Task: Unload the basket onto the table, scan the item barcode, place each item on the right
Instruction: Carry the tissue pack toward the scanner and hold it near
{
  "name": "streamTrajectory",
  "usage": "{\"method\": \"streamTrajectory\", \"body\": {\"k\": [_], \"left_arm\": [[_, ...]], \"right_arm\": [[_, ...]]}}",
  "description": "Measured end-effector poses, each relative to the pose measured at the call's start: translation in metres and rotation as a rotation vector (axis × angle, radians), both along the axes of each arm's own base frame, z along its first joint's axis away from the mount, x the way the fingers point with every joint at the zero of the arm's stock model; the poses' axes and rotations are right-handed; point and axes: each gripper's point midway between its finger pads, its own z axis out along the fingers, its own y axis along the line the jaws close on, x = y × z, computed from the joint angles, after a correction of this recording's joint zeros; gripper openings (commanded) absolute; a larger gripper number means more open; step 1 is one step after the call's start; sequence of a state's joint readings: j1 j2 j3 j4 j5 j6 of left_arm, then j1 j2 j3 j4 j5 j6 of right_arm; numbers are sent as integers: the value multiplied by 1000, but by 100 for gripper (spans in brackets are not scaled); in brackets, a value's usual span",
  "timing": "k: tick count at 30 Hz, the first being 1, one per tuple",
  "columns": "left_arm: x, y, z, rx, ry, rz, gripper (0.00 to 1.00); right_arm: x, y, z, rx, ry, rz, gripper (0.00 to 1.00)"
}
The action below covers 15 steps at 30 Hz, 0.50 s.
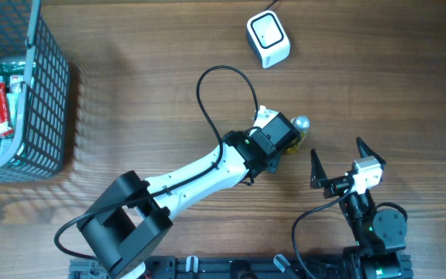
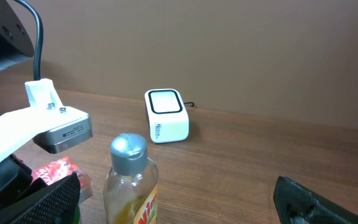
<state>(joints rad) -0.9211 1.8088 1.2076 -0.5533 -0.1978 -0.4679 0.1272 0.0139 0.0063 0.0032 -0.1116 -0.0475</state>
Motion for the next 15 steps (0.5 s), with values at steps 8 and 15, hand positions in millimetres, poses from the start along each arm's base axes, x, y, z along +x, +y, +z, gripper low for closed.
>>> {"method": "streamTrajectory", "body": {"k": [8, 15], "left_arm": [[0, 0, -1, -4, 2, 10, 88], [-1, 2, -1, 5, 7, 8, 100]], "right_arm": [[0, 0, 0, 0, 0, 0, 100], [0, 0, 0, 0, 0, 0, 100]]}}
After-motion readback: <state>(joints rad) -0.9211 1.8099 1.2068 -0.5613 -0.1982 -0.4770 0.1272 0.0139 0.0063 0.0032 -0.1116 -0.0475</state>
